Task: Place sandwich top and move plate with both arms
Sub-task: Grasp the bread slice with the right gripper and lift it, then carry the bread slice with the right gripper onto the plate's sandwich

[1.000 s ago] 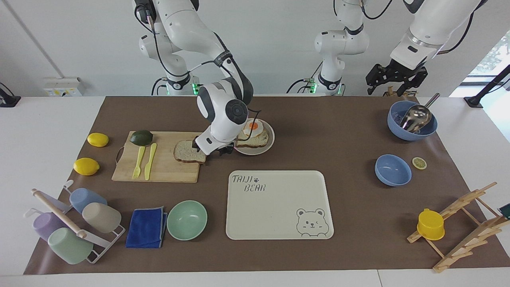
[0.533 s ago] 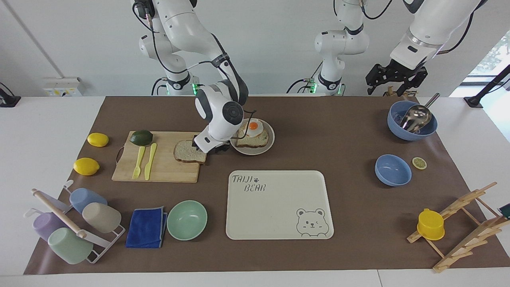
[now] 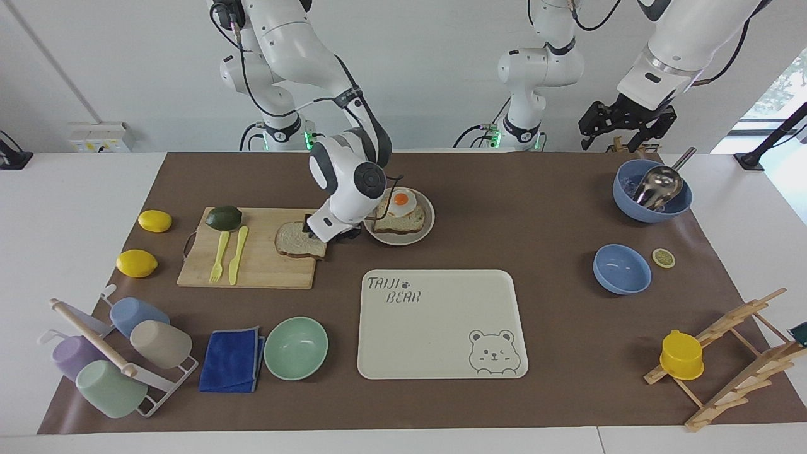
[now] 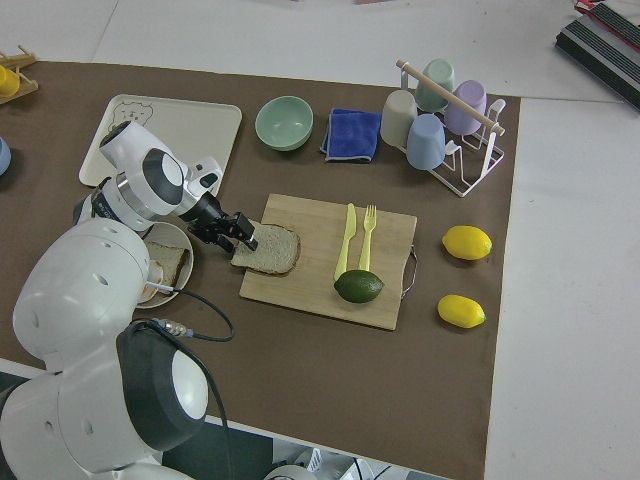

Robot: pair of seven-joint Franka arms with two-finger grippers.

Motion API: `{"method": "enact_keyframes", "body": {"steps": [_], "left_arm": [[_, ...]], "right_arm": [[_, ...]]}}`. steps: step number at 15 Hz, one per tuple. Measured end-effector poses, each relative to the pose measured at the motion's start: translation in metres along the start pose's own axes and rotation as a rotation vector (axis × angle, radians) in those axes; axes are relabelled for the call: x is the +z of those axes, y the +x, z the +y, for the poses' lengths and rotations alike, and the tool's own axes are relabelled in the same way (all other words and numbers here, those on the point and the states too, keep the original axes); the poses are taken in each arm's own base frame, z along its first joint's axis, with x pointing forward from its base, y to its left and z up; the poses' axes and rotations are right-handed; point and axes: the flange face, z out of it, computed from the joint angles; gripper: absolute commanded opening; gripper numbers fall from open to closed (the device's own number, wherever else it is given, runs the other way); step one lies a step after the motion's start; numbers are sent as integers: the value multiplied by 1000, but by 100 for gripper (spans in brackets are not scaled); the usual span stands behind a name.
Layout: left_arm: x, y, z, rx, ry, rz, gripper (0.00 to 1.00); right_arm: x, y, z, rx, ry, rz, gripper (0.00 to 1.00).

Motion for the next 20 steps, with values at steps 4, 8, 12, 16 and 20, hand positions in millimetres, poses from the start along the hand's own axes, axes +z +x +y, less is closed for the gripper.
{"method": "enact_keyframes", "body": {"steps": [4,8,12,16,20], "left_arm": [[0,0,0,0,0,0,100],[0,0,0,0,0,0,100],[0,0,1,2,0,0,100],[0,0,1,2,0,0,100],[0,0,1,1,0,0,100]], "right_arm": [[3,-3,1,-5,-10,-4,32],[-4,-8,-1,-17,-20,13,0],[-35,-13,-12,-38,-42,49,0],[-109,-37,-51,-93,-27,134,0],[-166,-79,-97,-173,-7,210,0]]}}
